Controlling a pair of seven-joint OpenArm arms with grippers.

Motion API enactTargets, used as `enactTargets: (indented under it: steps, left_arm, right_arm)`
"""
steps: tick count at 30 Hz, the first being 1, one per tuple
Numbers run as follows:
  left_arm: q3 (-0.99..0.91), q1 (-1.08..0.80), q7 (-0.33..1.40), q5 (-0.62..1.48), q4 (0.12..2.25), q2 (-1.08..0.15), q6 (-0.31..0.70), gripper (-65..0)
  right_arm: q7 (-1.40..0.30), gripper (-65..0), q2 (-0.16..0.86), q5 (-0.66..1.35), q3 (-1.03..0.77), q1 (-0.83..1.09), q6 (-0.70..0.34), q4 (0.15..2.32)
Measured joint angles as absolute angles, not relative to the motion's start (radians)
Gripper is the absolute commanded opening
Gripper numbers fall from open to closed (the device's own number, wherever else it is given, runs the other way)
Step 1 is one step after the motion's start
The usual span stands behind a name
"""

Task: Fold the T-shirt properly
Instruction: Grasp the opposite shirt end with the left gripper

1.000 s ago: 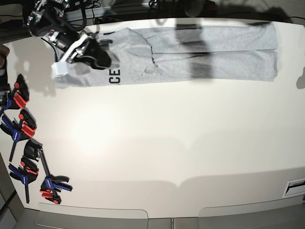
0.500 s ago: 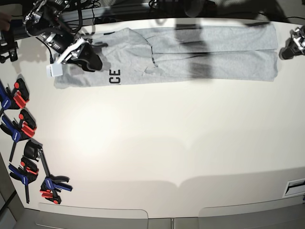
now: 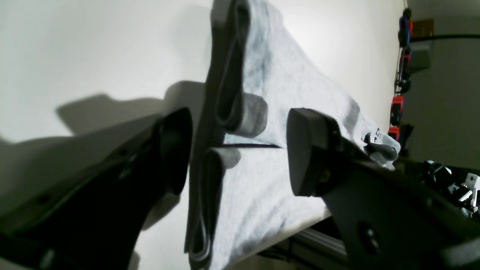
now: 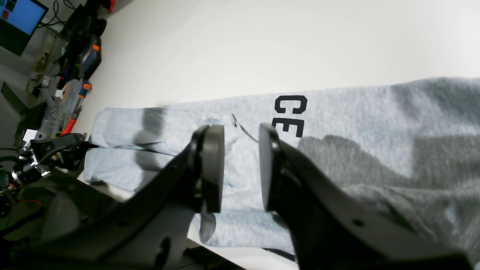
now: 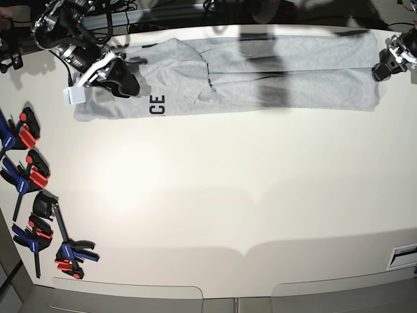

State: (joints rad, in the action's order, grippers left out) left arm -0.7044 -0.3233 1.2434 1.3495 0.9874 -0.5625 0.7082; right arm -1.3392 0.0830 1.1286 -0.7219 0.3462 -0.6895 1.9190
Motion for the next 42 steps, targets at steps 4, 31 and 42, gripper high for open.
enactTargets:
  steps: [4, 31, 42]
  left_arm:
    - [-0.704, -0.324, 1.254, 1.289, 1.032, -0.562, 0.708, -27.6]
    - [-0.509, -0.326, 1.248, 1.390, 1.087, -0.562, 0.706, -65.0]
    - [-0.505, -0.345, 1.336, 1.411, 1.419, -0.488, 0.690, -65.0]
  right_arm:
    - [-1.339, -50.3, 0.083, 1.129, -0.722, 0.347, -0.690, 1.919]
    - [-1.331, -50.3, 0.083, 1.128, -0.722, 0.347, -0.690, 1.919]
    - [-1.261, -50.3, 0.082, 1.024, -0.722, 0.347, -0.690, 1.919]
